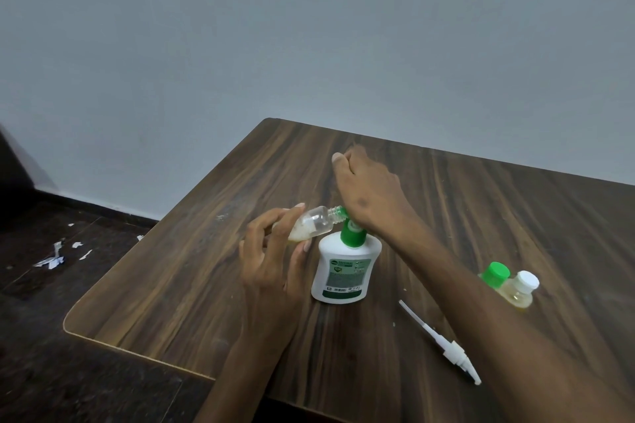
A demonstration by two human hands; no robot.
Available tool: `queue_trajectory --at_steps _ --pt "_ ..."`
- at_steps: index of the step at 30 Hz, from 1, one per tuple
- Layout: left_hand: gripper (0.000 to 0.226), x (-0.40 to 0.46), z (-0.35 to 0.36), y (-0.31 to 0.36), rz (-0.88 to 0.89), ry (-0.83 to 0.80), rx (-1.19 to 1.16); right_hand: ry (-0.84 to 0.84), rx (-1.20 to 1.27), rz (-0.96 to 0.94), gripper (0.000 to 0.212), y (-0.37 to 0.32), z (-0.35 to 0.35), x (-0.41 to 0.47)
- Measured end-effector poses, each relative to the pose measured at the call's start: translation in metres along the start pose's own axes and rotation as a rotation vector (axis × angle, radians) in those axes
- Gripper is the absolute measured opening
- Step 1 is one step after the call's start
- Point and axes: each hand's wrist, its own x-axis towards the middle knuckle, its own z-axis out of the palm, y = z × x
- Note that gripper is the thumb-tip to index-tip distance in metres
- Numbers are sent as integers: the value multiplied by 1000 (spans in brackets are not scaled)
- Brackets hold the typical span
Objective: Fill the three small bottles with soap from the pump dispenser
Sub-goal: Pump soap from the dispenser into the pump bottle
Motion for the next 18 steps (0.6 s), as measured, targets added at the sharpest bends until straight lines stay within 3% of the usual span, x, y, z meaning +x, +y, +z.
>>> queue_trajectory --at_steps 18 --pt "41 -1 0 0 -4 22 -3 -17 -46 5 44 0 4 1"
